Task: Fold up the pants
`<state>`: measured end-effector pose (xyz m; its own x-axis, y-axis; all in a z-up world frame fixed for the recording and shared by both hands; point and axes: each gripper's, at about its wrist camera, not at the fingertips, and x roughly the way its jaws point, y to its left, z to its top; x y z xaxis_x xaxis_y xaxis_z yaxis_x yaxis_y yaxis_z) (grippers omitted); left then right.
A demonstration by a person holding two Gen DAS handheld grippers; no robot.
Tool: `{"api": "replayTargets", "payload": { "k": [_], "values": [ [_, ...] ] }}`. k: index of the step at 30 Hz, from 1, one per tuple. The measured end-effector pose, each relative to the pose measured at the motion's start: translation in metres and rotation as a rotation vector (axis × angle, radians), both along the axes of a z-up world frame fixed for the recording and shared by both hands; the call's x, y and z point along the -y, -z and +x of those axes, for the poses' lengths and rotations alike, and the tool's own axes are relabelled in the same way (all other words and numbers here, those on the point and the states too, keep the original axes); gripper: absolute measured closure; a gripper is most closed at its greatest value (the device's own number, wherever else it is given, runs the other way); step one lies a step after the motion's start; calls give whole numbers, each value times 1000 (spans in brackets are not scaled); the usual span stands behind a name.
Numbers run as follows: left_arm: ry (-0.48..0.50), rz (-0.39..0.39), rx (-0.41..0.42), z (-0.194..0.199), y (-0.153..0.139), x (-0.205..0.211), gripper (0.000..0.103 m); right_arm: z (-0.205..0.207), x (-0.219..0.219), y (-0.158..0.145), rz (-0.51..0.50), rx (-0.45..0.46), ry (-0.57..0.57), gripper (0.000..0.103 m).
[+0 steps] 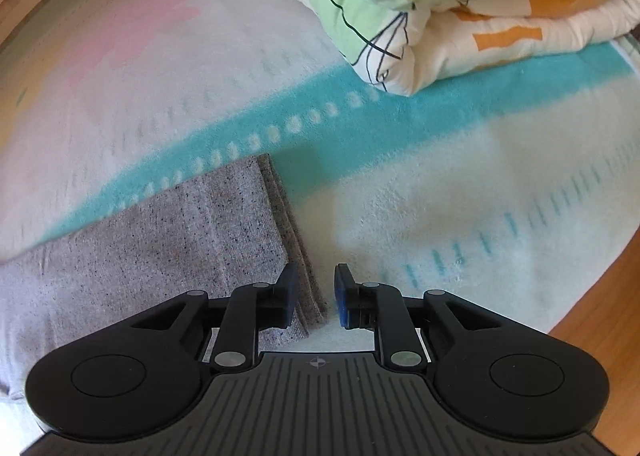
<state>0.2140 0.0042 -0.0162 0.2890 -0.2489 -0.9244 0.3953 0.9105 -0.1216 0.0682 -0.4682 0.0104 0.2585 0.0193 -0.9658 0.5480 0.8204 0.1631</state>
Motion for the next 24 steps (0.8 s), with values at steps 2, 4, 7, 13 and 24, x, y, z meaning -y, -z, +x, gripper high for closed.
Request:
{"api": "replayTargets", "payload": {
  "k": [2,4,7,13,24],
  "values": [
    [4,-34,-6,2,-2,17,55,-9,10,5,59,19,26,84],
    [27,-42,-4,2,-1,35,55,-19,16,9,113,42,47,83],
    [70,-46,0,-2,4,59,55,-31,25,15,189,72,83,79],
    [133,-9,-15,-6,19,91,55,-48,43,35,327,129,155,67],
    [115,-8,-37,3,24,101,55,-43,44,48,510,242,190,34]
  ]
}}
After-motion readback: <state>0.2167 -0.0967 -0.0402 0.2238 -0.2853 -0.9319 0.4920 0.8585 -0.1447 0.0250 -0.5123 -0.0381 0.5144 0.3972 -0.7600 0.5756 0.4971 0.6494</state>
